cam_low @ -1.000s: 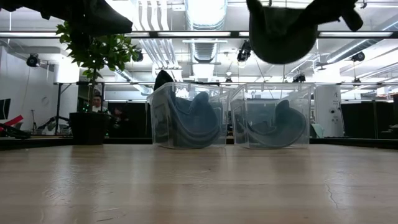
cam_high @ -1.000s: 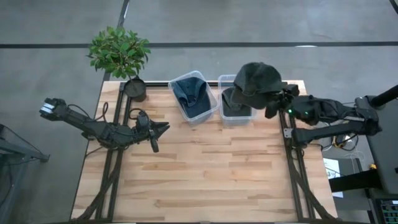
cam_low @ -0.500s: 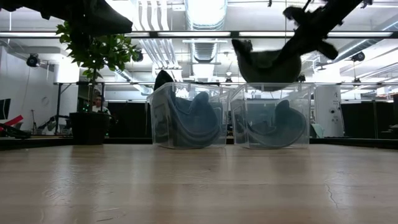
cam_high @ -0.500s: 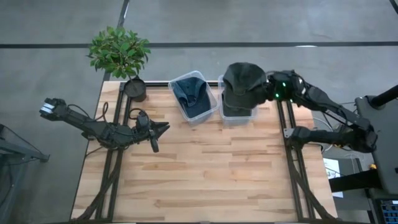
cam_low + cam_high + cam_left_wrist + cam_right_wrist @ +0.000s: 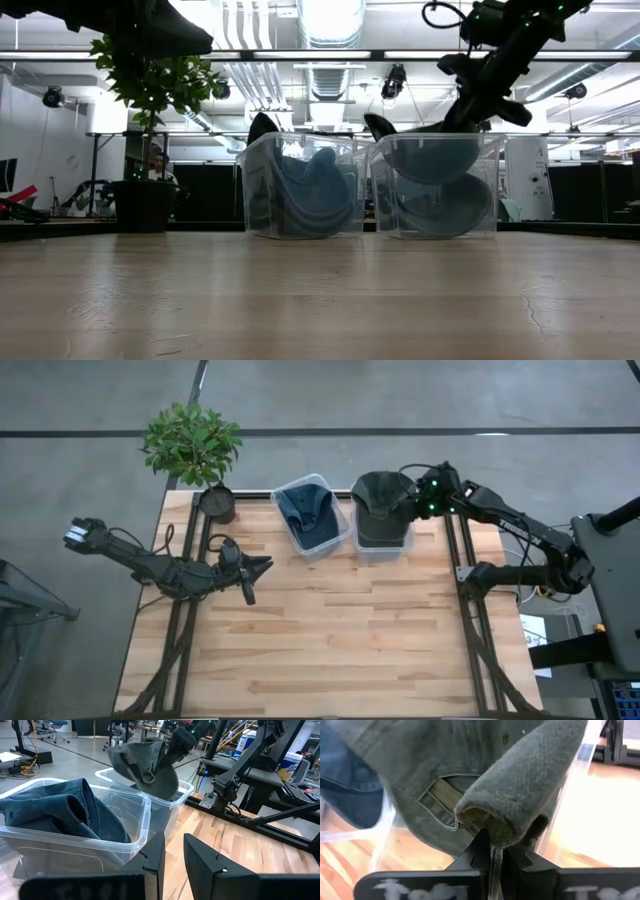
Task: Pick & Place hat
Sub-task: Put the black cap into the right transparent bin
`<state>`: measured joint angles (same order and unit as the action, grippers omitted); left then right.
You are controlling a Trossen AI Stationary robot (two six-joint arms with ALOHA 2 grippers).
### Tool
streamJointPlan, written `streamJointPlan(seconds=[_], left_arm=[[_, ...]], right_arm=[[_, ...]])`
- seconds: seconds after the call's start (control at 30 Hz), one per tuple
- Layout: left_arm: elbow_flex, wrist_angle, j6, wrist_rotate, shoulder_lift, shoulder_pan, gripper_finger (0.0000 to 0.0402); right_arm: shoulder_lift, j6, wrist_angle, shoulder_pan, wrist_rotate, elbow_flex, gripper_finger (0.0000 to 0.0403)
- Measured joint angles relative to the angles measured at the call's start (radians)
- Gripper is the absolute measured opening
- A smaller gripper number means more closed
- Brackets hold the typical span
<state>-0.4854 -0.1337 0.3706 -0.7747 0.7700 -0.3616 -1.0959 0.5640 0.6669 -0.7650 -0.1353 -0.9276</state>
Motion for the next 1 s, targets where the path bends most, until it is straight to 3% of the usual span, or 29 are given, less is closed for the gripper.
streamJointPlan(seconds=[0.37,0.77,1.0], left_arm=[[0.0,0.0,-0.01,0.0,0.0,0.0,0.0064],[0.0,0.0,-0.011,0.0,0.0,0.0,0.0064],[0.0,0.0,-0.011,0.0,0.0,0.0,0.0064]], right_arm=[[0.01,-0.034,0.034,0.0,-0.005,0.0,0.0017],[0.014,-0.048,0.045,0.001,-0.025,0.0,0.0114],[0.054,-0.052,0.14,0.001,-0.027,0.0,0.0141]])
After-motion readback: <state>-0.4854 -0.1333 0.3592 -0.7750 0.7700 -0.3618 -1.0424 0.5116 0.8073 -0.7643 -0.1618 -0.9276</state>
